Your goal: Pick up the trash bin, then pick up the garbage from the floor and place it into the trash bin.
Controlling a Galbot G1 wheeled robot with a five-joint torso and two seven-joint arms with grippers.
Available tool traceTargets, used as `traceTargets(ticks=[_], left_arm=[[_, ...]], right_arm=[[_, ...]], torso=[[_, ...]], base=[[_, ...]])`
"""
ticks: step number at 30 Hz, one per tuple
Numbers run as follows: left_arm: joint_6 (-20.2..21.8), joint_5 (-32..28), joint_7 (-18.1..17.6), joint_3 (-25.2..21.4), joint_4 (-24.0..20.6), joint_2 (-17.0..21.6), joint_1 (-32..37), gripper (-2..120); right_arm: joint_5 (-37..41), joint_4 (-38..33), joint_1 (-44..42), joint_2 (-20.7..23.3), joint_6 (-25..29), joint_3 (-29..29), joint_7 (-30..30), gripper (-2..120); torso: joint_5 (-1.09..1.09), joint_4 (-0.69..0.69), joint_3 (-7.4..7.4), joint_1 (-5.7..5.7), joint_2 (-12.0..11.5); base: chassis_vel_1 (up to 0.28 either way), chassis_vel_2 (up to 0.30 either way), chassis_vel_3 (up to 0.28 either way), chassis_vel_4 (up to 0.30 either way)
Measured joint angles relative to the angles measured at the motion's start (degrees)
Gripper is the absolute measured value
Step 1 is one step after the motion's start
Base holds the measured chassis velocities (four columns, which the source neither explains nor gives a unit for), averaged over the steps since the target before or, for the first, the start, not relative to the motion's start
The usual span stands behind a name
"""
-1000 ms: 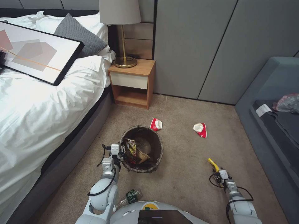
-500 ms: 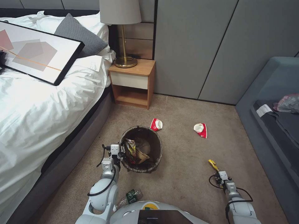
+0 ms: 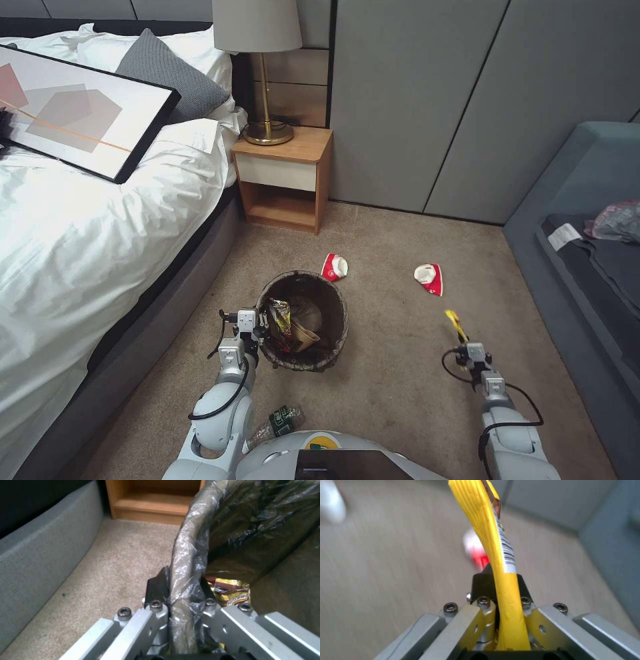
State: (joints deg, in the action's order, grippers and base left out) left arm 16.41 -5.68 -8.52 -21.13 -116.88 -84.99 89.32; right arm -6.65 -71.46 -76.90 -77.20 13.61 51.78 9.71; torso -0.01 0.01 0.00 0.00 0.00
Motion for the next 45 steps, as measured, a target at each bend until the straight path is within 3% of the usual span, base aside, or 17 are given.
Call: traceTargets(ticks=[4, 6, 8, 9, 11, 16, 33, 45], left_arm=[[0.0, 0.1, 0.0, 0.1, 0.1, 0.0, 0.0, 5], [0.0, 0.1, 0.0, 0.1, 0.1, 0.0, 0.0, 5], [0.0, 0.1, 0.0, 0.3, 0.1, 0.0, 0.2, 5], [0.0, 0.1, 0.0, 0.3, 0.1, 0.0, 0.2, 5], [0.0, 0.2, 0.0, 0.4, 0.1, 0.0, 0.2, 5], [0.0, 0.3, 0.0, 0.6, 0.1, 0.1, 0.2, 5], [0.1, 1.2, 0.0, 2.4, 0.5, 0.0, 0.1, 5], [0.1, 1.5, 0.0, 2.6, 0.5, -0.1, 0.1, 5]], right_arm=[[6.8, -10.0, -2.2, -1.4, 7.1, -3.2, 0.1, 0], [9.4, -14.3, -3.2, -1.9, 10.0, -4.5, 2.1, 0], [15.8, -23.1, -5.1, -2.7, 14.2, -8.1, 7.9, 0], [15.8, -23.1, -5.1, -2.7, 14.2, -8.1, 7.9, 0], [20.5, -31.9, -7.4, -2.9, 15.3, -12.3, 14.1, 0], [21.0, -40.7, -10.4, -2.3, 14.4, -19.6, 20.1, 0], [12.4, -38.6, -9.8, -1.2, 11.0, -35.0, 21.8, 0], [10.1, -35.7, -9.3, -1.4, 10.9, -36.7, 21.3, 0]], torso=[[0.0, 0.0, 0.0, 0.0, 0.0], [0.01, 0.0, 0.0, 0.0, 0.0], [0.0, -0.01, 0.0, 0.0, 0.0], [0.0, -0.01, 0.0, 0.0, 0.0], [-0.01, 0.0, 0.0, 0.0, 0.0], [0.0, 0.0, 0.0, 0.0, 0.0], [0.01, 0.0, 0.0, 0.0, 0.0], [0.01, -0.01, 0.0, 0.0, 0.0]], base=[[0.0, 0.0, 0.0, 0.0], [0.0, 0.0, 0.0, 0.0], [0.0, 0.0, 0.0, 0.0], [0.0, 0.0, 0.0, 0.0], [0.0, 0.0, 0.0, 0.0], [0.0, 0.0, 0.0, 0.0], [0.0, 0.0, 0.0, 0.0], [0.0, 0.0, 0.0, 0.0]])
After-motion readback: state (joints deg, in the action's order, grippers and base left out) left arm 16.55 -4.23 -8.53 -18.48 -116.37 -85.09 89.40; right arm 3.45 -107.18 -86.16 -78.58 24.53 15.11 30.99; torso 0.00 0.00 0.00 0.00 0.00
